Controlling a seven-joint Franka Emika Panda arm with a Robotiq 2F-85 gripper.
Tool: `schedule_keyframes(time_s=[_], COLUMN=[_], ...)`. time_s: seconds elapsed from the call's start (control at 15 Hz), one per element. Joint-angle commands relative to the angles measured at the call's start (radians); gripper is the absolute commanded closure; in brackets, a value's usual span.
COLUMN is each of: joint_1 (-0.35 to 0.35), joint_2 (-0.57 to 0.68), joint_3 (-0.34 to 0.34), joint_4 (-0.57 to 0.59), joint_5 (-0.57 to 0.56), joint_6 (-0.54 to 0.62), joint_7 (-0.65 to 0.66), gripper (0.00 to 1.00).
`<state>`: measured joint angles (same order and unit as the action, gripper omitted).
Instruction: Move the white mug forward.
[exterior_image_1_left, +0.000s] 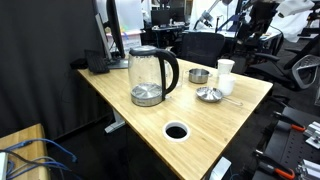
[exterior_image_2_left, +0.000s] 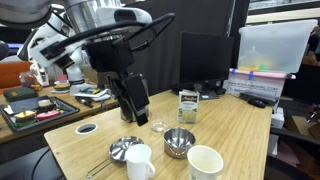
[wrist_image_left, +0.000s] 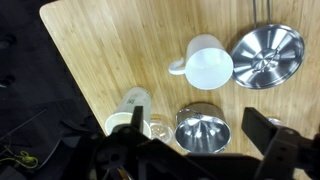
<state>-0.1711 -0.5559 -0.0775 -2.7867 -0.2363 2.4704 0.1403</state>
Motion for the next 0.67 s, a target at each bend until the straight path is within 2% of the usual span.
schedule_keyframes(time_s=[0.0,0.4,0.6], joint_1=[-0.022,-0.024,-0.052], joint_2=[0.021,0.025,0.076], joint_3=[0.024,0.028,0.048], joint_4=[0.002,0.003,0.015], joint_5=[0.01,0.009,-0.006], joint_6=[0.012,0.014,0.04], joint_7=[0.007,0.012,0.081], gripper=[0.0,0.0,0.0])
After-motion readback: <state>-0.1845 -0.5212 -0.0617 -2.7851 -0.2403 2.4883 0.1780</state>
